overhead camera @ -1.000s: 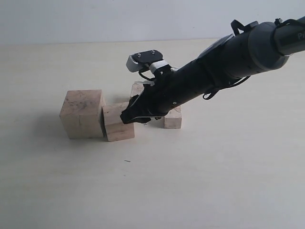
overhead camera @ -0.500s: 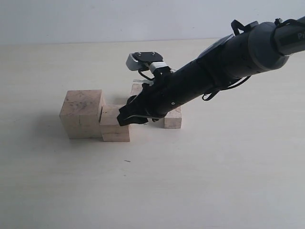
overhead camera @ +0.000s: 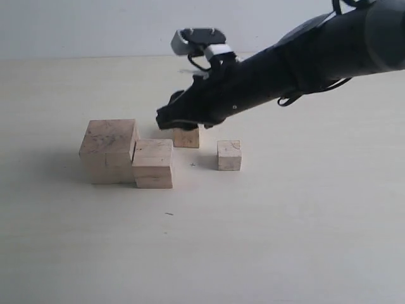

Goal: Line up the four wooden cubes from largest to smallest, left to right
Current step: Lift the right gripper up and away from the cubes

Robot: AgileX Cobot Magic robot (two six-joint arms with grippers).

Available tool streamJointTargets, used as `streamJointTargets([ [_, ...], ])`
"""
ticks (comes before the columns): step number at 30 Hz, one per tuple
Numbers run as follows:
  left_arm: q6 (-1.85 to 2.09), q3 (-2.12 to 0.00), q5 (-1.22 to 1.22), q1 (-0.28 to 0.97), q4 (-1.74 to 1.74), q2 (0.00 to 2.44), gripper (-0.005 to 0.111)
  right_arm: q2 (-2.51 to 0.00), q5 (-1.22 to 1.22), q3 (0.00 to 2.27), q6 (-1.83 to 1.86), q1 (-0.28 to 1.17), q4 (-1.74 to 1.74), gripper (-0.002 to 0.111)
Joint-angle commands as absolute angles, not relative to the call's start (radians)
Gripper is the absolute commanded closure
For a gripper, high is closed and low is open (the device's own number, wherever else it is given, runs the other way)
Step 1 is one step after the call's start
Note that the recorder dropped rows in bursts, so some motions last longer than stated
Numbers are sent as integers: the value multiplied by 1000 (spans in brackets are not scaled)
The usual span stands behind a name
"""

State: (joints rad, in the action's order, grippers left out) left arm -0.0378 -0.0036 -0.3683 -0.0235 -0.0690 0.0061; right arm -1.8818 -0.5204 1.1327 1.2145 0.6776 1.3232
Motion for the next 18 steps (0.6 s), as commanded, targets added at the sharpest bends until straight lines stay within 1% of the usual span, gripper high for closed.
streamJointTargets([
  [1,-37,0,-358,-18,-72,0,107,-1798,-306,1136,1143,675,1329,71],
  [3,-37,0,-358,-18,-72,0,107,-1793,-229,1145,1098,675,1326,73],
  [6,-37,0,-358,-18,-72,0,107,-1818,-242,1181,1039,675,1286,73],
  [10,-37,0,-358,-18,-72,0,107,-1874,-235,1250,857,705,1147,73],
  [15,-37,0,-358,-18,-72,0,107,-1945,-249,1323,423,715,780,73],
  [17,-37,0,-358,-18,-72,0,107,-1966,-264,1347,238,720,577,73],
  [18,-37,0,-358,-18,-72,0,107,-1974,-309,1371,57,720,402,73],
])
